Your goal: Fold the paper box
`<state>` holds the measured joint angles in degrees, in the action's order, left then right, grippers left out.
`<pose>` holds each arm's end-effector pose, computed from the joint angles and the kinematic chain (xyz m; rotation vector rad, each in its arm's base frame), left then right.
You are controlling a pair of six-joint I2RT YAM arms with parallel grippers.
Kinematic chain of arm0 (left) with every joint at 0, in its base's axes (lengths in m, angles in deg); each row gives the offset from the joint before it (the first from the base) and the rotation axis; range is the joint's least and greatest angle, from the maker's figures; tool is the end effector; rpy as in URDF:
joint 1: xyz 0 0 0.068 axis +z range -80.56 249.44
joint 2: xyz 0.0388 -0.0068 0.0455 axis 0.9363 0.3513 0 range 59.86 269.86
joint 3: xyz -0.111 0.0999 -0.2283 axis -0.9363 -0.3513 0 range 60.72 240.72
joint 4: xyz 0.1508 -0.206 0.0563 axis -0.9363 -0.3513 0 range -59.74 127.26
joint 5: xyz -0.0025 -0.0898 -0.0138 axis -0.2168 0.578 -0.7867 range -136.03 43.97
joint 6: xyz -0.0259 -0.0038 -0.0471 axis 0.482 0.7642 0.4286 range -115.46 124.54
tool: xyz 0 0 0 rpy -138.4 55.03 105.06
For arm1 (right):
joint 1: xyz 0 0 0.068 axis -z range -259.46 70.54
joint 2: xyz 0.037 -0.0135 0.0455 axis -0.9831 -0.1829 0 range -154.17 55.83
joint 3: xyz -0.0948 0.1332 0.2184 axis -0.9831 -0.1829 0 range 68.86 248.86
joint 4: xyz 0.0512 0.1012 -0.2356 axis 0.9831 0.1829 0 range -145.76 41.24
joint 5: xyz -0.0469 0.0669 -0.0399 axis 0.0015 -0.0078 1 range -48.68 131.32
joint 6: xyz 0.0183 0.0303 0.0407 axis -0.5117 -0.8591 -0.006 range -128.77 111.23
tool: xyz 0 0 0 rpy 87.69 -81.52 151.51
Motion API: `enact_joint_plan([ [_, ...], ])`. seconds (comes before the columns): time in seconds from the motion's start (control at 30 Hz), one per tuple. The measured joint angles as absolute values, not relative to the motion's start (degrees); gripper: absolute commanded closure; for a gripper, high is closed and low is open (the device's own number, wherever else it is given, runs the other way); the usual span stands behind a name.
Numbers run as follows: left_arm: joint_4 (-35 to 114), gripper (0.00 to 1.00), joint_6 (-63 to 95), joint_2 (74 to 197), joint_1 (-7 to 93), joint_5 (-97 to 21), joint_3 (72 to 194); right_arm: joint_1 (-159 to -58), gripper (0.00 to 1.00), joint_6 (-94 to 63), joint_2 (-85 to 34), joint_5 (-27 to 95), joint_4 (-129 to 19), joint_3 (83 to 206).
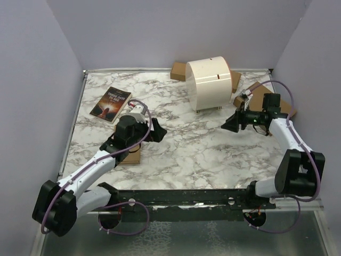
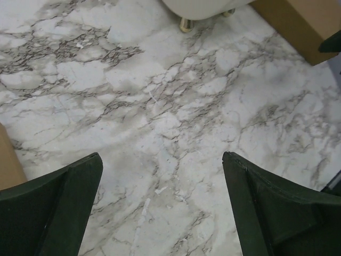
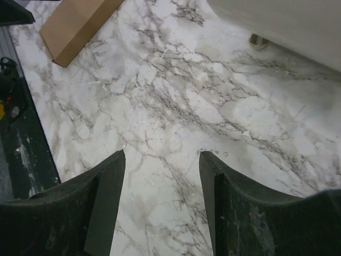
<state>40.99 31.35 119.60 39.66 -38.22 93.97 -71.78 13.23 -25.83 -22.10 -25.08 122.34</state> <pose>0.2005 -0.1202 0.2437 0.1458 2.0423 -0.7674 0.2744 -0.0048 0.2348 -0.6270 2.0603 1.1160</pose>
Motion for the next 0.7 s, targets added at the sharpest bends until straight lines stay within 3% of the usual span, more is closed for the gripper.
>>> enact_joint_plan([
  [0.1,45.99,0.01,34.37,118.99,41.80,-34.65,92.94,-71.08,0.27,14.91,-22.80,-19.81,-24.66,123.43],
  [0.2,46.76,0.01,35.18,117.14,43.11,-33.43,94.87,-70.73,0.01,15.87,-18.27,-14.38,-24.97,124.87],
  [0.43,39.50,0.01,32.42,113.31,43.81,-36.97,110.15,-70.71,0.01,15.08,-8.26,-1.31,-28.75,135.78],
  [0.7,30.08,0.01,28.82,115.74,43.87,-38.85,129.71,-70.73,0.01,5.90,-9.05,-0.33,-29.01,156.98],
])
